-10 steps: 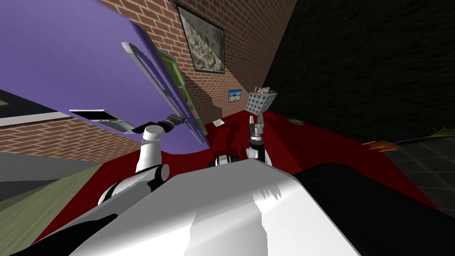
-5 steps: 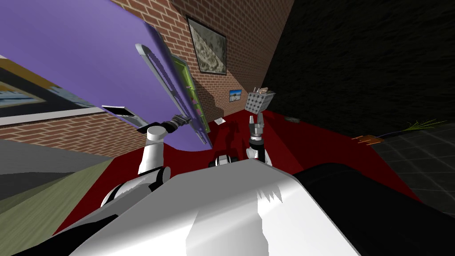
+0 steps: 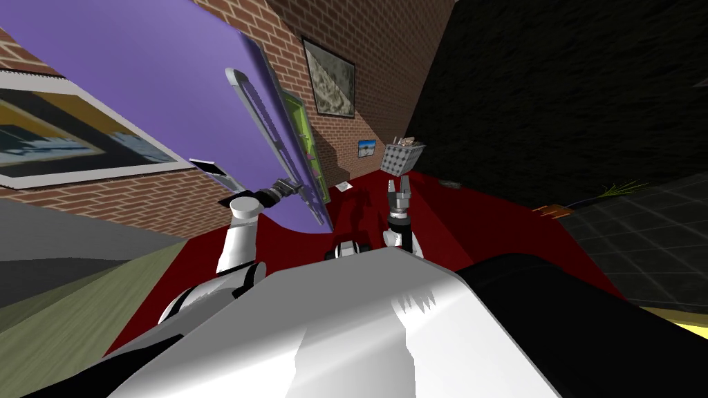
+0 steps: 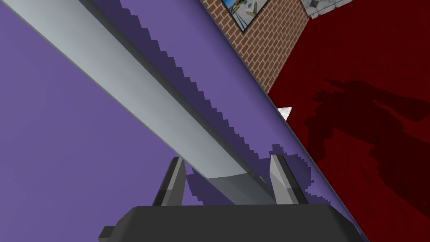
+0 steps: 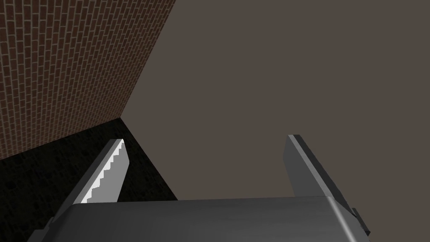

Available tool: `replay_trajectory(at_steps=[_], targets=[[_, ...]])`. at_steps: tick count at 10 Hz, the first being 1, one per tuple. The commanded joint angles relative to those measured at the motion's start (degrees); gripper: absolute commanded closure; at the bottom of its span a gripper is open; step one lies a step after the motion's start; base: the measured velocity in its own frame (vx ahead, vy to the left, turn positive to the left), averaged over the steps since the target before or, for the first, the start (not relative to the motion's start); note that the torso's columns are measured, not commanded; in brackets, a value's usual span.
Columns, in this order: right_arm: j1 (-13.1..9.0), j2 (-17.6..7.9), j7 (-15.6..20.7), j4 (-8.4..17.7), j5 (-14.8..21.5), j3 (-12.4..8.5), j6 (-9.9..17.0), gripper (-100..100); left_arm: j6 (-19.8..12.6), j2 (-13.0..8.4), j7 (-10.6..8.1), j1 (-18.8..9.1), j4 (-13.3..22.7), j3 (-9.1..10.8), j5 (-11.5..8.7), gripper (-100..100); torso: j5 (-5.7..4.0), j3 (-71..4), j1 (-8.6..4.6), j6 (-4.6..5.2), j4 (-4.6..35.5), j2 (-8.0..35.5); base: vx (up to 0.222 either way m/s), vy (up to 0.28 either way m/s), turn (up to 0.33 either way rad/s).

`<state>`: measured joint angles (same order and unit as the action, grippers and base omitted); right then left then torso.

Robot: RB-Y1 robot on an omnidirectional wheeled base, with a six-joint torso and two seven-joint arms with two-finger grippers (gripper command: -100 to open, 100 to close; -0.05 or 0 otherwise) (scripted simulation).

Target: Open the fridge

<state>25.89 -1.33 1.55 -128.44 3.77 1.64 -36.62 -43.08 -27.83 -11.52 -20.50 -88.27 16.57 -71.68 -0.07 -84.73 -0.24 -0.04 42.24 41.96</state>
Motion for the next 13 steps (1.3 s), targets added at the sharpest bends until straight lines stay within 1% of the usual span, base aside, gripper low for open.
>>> replay_trajectory(at_steps=[1,2,3,4,5,6,7,8,9,10,11,12,13], targets=[[0.01,-0.01,0.00,-0.01,0.00,-0.01,0.00,0,-0.40,1.48,-2.94,2.21,-4.89,-3.69,3.78,100,0.09,-0.12,0.13,0.25,-0.28,-0.16,-0.033,0.258,-0.011],[0.01,-0.02,0.00,-0.01,0.00,-0.01,0.00,0,-0.80,2.95,-5.89,4.42,-7.45,-5.77,6.81,100,0.12,-0.18,0.28,0.28,-0.32,-0.23,-0.005,0.280,-0.061],[0.01,-0.02,0.00,-0.01,0.00,-0.01,0.00,0,-0.80,2.95,-5.89,4.42,-9.13,-7.12,7.56,100,0.18,-0.28,0.54,0.04,-0.44,-0.39,-0.029,0.257,-0.029],[0.01,-0.02,0.00,-0.01,0.00,-0.01,0.00,0,-0.80,2.95,-5.89,4.42,-9.79,-7.39,7.56,100,0.26,-0.27,0.59,-0.05,-0.55,-0.37,-0.038,0.132,-0.012],[0.01,0.00,0.00,0.00,0.00,0.00,0.00,0,-1.20,4.43,-8.83,6.63,-12.63,-9.69,9.80,100,0.17,-0.31,0.34,-0.11,-0.55,-0.45,-0.069,0.206,0.019],[0.01,-0.01,0.00,-0.01,0.00,-0.01,-0.01,0,-1.20,4.43,-8.83,6.63,-14.68,-10.75,10.67,100,0.28,-0.19,0.63,-0.07,-0.61,-0.28,-0.052,0.231,-0.001],[0.01,-0.01,0.00,0.00,0.00,-0.01,0.00,0,-1.20,4.43,-8.83,6.63,-14.68,-11.08,11.34,100,0.29,-0.23,0.65,0.00,-0.60,-0.36,-0.014,0.108,-0.021],[0.01,0.00,0.00,0.00,0.00,0.00,0.00,0,-1.61,5.90,-11.52,8.83,-17.53,-13.32,12.81,100,0.14,-0.35,0.26,-0.04,-0.63,-0.59,-0.019,0.204,0.016],[0.01,-0.01,0.00,-0.01,0.00,-0.01,-0.01,0,-1.61,5.90,-11.77,8.83,-19.53,-14.67,14.38,100,0.22,-0.29,0.51,0.02,-0.65,-0.47,-0.028,0.226,-0.015],[0.01,-0.01,0.00,0.00,0.00,-0.01,0.00,0,-1.61,5.90,-11.77,8.83,-19.58,-14.77,15.13,100,0.29,-0.22,0.55,0.01,-0.68,-0.37,-0.019,0.100,-0.022],[0.01,0.00,0.00,0.00,0.00,0.00,0.00,0,-2.01,7.38,-14.31,11.04,-22.58,-17.23,16.87,100,0.16,-0.27,0.23,-0.05,-0.65,-0.46,-0.028,0.171,0.036],[0.02,-0.01,0.00,-0.01,0.00,-0.01,-0.01,0,-2.01,7.38,-14.71,11.04,-24.47,-18.47,18.91,100,0.17,-0.16,0.34,0.12,-0.51,-0.24,0.010,0.213,-0.012],[0.01,-0.01,0.00,-0.01,0.00,-0.01,-0.01,0,-2.41,8.86,-17.36,13.25,-26.69,-20.49,21.12,100,0.15,-0.10,0.34,0.09,-0.45,-0.21,0.000,0.222,-0.023]])
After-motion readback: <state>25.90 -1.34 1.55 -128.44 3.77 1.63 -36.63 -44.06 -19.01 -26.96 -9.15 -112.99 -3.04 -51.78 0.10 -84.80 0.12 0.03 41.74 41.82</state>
